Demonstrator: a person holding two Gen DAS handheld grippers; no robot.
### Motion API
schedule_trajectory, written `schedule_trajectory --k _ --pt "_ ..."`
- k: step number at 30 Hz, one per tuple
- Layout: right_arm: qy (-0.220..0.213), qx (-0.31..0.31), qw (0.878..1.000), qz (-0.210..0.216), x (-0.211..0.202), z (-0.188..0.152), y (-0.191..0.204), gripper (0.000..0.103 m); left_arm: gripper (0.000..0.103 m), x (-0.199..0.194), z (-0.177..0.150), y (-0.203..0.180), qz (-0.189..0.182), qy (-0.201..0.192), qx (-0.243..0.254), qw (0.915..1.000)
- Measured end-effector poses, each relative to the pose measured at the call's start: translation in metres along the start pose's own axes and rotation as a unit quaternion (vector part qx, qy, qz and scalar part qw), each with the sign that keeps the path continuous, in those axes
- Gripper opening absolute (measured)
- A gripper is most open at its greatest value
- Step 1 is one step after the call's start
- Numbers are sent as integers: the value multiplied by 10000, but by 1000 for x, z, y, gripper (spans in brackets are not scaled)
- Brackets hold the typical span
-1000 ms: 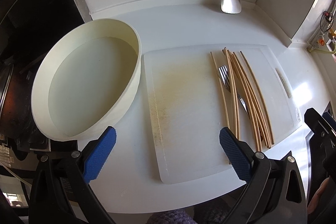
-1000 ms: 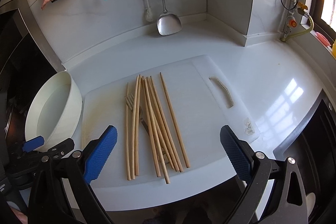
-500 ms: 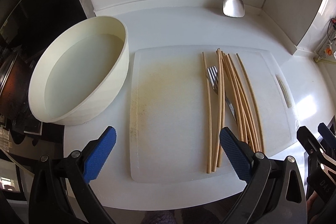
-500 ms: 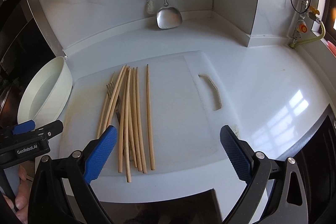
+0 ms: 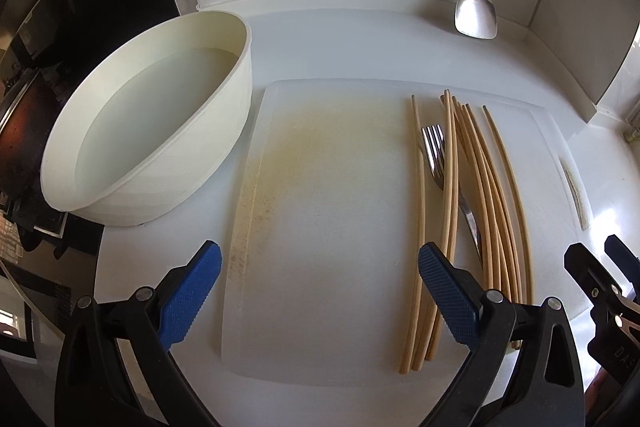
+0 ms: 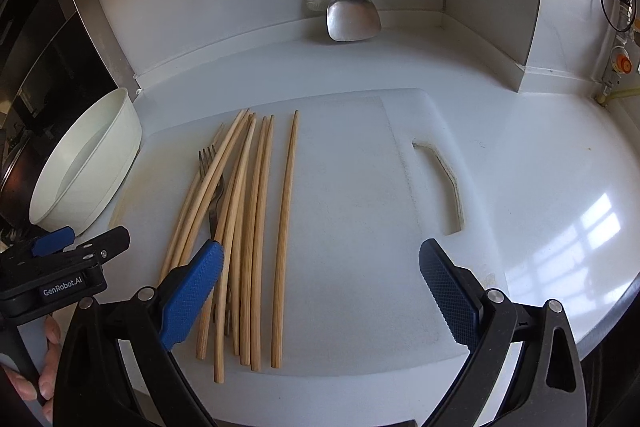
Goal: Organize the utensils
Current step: 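Move the right tool toward the chopsticks on the cutting board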
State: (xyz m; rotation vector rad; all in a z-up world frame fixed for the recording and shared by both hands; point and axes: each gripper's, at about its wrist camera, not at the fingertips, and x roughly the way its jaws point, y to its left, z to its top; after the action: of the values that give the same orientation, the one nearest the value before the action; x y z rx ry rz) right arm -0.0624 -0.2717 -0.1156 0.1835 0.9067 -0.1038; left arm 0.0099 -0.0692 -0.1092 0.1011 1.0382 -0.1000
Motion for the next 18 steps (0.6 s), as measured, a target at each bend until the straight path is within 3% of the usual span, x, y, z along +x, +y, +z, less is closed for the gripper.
schedule_trajectory --k 9,18 --pt "-207 -13 9997 -111 25 1 2 94 97 23 3 -11 -471 -404 231 9978" --pt "-162 -155 9978 -617 45 -2 3 94 97 36 6 -14 -550 -502 337 9967"
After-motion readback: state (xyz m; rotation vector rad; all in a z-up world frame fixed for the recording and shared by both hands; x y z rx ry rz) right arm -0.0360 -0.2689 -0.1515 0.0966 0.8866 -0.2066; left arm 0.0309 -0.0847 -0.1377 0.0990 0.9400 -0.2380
